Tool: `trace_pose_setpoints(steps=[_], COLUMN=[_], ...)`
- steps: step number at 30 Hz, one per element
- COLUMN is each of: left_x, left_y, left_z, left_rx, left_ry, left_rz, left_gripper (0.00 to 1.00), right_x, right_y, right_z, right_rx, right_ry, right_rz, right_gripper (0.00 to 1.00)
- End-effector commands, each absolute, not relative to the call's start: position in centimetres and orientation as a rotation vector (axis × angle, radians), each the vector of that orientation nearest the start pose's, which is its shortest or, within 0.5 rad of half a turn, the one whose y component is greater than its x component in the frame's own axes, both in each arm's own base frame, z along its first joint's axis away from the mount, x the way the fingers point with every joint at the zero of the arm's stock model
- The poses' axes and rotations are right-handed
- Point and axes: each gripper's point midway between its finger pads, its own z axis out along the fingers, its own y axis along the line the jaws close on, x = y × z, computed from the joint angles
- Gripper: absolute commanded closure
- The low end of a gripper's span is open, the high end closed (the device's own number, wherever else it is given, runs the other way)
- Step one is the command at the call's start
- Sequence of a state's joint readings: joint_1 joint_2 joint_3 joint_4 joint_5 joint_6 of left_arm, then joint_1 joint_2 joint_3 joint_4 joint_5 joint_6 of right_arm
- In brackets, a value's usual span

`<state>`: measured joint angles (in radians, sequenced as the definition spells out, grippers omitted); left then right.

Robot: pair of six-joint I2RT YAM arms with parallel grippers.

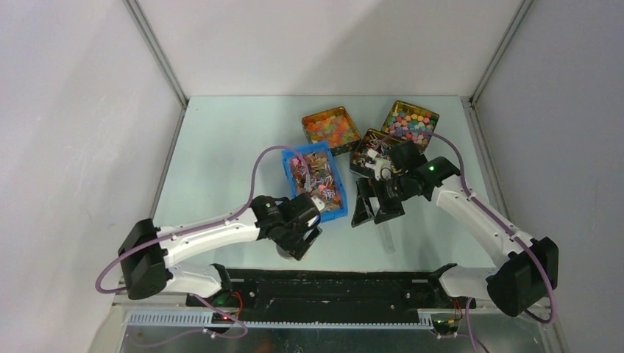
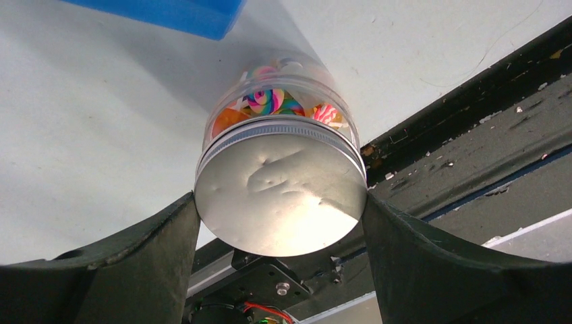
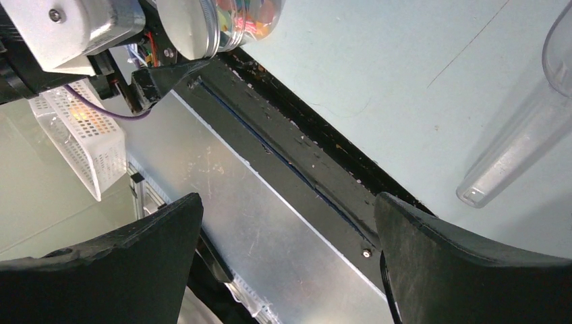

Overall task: Pack the candies
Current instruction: Close the bottle lid on the packing bottle.

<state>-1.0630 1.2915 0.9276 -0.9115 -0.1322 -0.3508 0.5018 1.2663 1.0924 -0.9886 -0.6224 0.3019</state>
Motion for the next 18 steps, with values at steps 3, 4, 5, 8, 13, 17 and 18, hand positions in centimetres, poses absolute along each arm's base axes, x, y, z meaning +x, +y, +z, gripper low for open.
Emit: trace_pose_setpoints(steps=[3,4,5,8,13,17,18], left_x=[13.12,13.25,13.32,13.46,13.69,13.86,13.86], left_y=[-21.16,-21.27,-21.35,-21.54,-21.63,-21.61,-21.58], left_z=[8.63,8.6,8.59,8.43,8.17,7.95,7.85], left_rx=[0.947,0.946,0.95,0.962,0.976,0.986,0.992], left_ry=[2.62,2.618,2.615,2.616,2.617,2.625,2.627], left_rz=[-0.145,-0.144,-0.144,-0.137,-0.126,-0.119,-0.115], left_gripper=[0.2,0.19,0.19,0.19,0.19,0.19,0.19], right_x=[15.72,15.71,15.69,15.69,15.62,15.53,15.53], right_y=[21.38,21.39,21.4,21.43,21.43,21.46,21.47], right_z=[17.22,17.22,17.22,17.2,17.17,17.11,17.1], right_rx=[-0.506,-0.507,-0.509,-0.509,-0.513,-0.52,-0.52], right_ry=[2.775,2.775,2.775,2.775,2.777,2.779,2.779], right_rz=[1.04,1.039,1.039,1.04,1.035,1.03,1.03], right_gripper=[0.0,0.0,0.0,0.0,0.0,0.0,0.0])
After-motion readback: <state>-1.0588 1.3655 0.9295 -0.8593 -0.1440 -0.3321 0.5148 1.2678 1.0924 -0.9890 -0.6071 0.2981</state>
